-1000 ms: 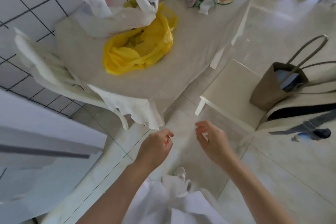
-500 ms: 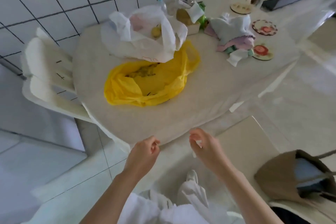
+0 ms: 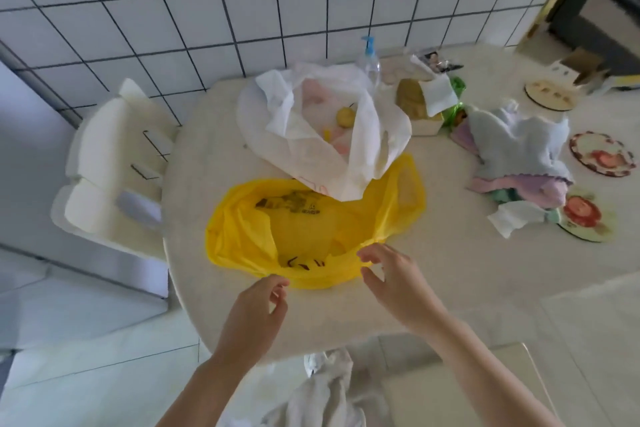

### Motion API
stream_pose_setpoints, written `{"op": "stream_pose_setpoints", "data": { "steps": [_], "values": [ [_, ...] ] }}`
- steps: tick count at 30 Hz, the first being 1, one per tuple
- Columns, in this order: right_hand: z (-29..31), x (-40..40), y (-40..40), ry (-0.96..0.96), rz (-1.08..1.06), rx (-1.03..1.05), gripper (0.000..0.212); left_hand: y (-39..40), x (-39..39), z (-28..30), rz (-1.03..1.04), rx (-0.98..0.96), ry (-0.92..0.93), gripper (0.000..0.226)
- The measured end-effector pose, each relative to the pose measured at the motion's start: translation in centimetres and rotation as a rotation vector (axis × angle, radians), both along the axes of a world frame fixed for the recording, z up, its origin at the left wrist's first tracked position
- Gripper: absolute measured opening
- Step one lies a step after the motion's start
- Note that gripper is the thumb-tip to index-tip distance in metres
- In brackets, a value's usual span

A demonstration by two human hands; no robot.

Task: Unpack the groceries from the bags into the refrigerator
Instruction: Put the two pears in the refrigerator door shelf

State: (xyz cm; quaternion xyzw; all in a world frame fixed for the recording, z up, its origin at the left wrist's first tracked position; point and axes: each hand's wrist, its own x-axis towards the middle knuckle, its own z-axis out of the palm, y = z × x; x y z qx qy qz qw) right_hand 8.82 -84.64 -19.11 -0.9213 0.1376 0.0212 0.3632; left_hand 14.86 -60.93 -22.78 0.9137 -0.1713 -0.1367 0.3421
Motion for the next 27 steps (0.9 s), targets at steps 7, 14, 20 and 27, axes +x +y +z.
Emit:
{"op": "stream_pose_setpoints", "data": {
  "steps": [7,14,20,27],
  "values": [
    [1.5,10.7,-4.3,-0.035,0.056,-0.089,0.029,-4.9,11.7,1.7,-0.121,0.018,-0.119,0.026],
    [3.0,19.5,-9.4,0.003,0.28,-0.297,0.044,-11.3,22.2,3.8,-0.376,0.208,-0.404,0.046],
    [1.6,26.8,-13.4,-0.078,0.593,-0.593,0.052,-15.5,29.5,2.4,-0.605,0.453,-0.623,0.085],
    [-1.5,31.7,-17.2,-0.056,0.915,-0.812,0.016,-18.3,34.2,1.2,-1.065,0.934,-0.555,0.071]
  ]
}}
